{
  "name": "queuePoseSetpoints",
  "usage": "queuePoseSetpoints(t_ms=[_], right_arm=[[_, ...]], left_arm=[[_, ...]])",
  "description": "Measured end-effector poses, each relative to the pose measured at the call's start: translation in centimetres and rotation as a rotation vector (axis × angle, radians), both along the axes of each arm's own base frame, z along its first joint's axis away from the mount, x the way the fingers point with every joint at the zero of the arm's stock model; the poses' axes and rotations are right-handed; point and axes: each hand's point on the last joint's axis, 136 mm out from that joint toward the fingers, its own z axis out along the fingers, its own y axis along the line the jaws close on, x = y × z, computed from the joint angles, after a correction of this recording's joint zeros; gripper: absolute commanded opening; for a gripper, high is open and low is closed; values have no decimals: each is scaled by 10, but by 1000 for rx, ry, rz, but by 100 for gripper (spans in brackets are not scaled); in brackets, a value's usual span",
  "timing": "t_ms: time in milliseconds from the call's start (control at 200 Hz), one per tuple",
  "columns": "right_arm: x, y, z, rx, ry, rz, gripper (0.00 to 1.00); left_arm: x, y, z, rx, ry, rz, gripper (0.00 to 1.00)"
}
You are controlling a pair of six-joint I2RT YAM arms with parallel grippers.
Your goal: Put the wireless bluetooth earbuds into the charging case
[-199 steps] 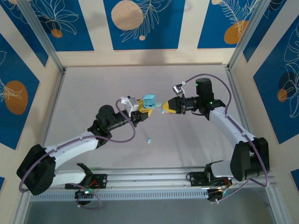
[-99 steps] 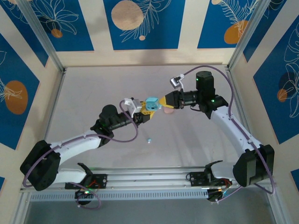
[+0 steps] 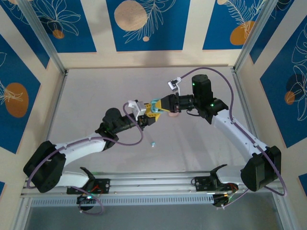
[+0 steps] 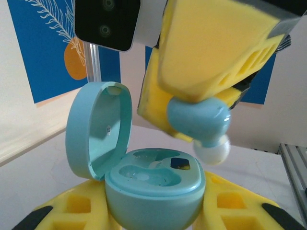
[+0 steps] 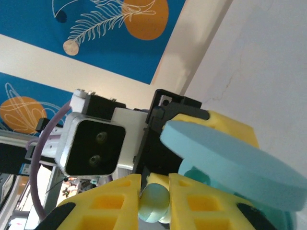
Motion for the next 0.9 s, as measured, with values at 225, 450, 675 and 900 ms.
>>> queuePoseSetpoints(t_ms=[225,450,675,900], right_arm=[[4,4,-5,-27,-8,-40,21],[7,7,-5,-42,-22,-66,20],[12,8,-4,-49,-45,-97,20],[14,9,-2,-62,-87,-140,21]], left_arm=[[-1,0,2,-11,2,-6,27],[-1,0,2,-16,14,-6,27],[1,1,3,-22,24,7,27],[2,0,5,-44,30,6,27]])
